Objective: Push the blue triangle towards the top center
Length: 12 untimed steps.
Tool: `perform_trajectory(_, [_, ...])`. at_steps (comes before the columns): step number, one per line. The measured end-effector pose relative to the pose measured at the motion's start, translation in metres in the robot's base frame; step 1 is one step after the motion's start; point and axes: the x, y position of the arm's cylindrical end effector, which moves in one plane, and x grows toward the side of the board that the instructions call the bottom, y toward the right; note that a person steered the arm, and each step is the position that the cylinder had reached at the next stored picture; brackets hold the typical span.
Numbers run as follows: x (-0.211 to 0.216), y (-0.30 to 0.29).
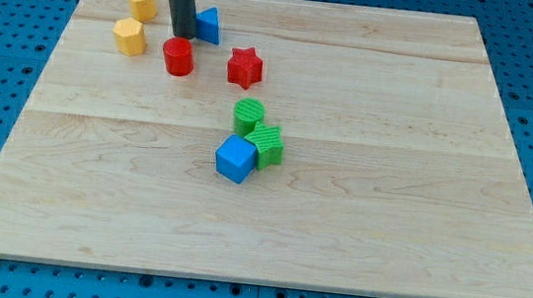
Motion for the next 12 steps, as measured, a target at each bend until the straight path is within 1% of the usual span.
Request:
perform_trajectory(1, [-0.003, 0.012])
perform_trajectory(2, [-0.006, 0.043])
perform_trajectory(3, [-0.019, 0.067])
perform_trajectory(4, [-0.027, 0.062])
perform_trajectory(6, [-0.036, -0.001])
perform_trajectory(7, [-0.046, -0.003])
perform_trajectory(8, [-0.057, 0.003])
perform_trajectory(10, [-0.054, 0.054])
perform_trajectory(12, [-0.054, 0.06])
